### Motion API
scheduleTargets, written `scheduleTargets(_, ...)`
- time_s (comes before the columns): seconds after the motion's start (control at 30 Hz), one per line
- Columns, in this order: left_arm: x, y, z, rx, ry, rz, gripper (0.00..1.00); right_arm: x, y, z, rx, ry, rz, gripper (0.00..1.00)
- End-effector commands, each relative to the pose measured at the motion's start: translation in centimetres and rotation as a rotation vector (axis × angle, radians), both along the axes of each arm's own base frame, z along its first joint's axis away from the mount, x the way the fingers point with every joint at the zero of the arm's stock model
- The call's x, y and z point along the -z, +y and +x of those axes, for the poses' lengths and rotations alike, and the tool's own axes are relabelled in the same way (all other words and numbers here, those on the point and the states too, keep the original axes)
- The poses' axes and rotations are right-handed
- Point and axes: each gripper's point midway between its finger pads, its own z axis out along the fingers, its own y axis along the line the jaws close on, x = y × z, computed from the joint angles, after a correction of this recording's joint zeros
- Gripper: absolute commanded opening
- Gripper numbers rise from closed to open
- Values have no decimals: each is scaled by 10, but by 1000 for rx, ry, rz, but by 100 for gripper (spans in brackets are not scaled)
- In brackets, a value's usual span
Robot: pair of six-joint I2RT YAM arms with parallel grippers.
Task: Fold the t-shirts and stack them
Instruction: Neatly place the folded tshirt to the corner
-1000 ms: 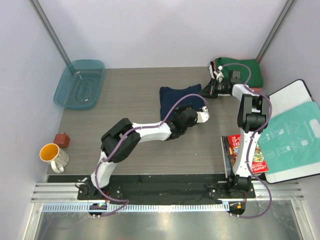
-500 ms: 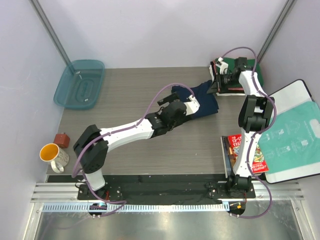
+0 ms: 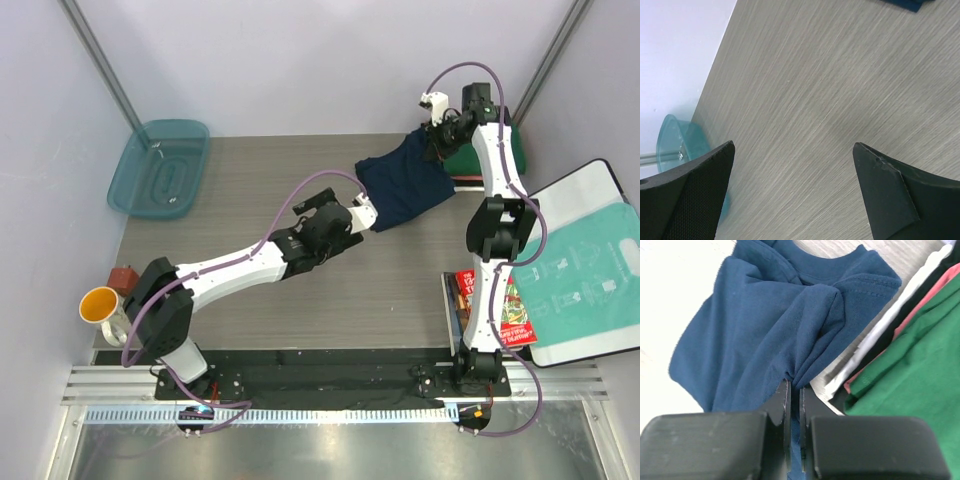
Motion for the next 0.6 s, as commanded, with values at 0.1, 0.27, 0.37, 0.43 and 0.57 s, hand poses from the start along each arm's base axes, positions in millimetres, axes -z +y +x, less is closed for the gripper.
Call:
scheduleTargets(0.1, -24, 6, 2, -1, -42, -49, 100, -74, -17, 34, 56, -284, -167, 1)
scheduleTargets(0.27, -23, 8, 0, -4, -37, -52, 100, -95, -27, 38, 63, -359, -253, 1)
scheduleTargets(0.37, -23, 9, -1, 0, -33, -51, 100, -113, -34, 40, 65, -418, -300, 1)
scheduleTargets(0.43, -23, 9, -1, -1, -33, -53, 100, -127, -35, 40, 71, -455, -305, 1)
scheduleTargets(0.57, -22, 8, -2, 1, -27, -54, 100, -168, -45, 44, 134, -576, -311, 1)
